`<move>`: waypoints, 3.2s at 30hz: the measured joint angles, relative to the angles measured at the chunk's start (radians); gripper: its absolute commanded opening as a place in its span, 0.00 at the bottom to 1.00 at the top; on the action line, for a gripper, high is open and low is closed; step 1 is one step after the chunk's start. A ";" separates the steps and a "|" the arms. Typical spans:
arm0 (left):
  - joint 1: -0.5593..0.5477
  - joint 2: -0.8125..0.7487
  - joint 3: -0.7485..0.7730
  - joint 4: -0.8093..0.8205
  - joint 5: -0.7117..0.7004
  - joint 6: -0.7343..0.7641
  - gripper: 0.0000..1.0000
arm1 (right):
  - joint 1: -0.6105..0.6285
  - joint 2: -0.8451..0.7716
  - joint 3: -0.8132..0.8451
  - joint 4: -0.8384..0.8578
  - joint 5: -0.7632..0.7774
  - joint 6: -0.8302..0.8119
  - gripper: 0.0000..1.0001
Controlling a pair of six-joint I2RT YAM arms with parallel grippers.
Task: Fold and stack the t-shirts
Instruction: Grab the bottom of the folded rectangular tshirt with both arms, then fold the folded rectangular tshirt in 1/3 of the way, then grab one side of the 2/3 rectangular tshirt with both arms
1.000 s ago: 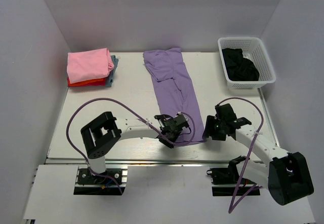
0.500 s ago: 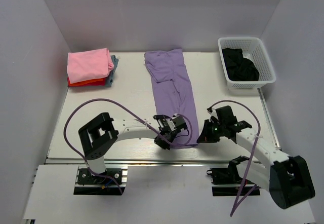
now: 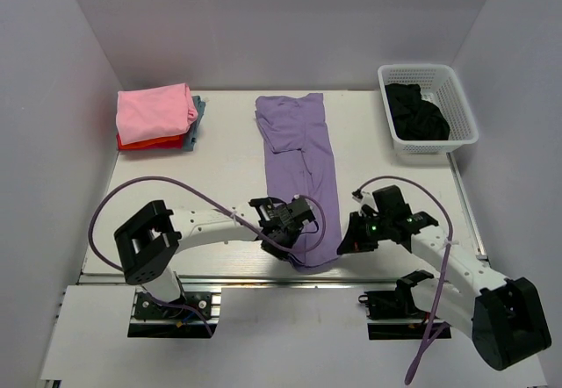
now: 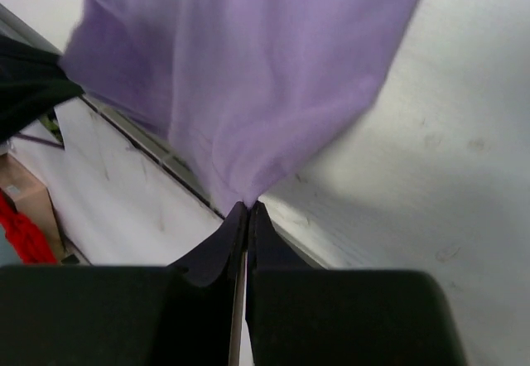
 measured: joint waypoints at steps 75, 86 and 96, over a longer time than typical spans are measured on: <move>0.635 0.524 0.729 0.161 -0.205 0.232 1.00 | -0.127 1.067 1.185 0.126 0.369 -0.067 0.90; 0.640 0.204 0.326 0.238 -0.131 0.220 1.00 | -0.126 0.799 0.797 0.239 0.195 -0.080 0.90; 0.601 0.181 0.095 0.317 0.103 0.196 0.81 | -0.132 0.628 0.496 0.271 0.203 -0.040 0.90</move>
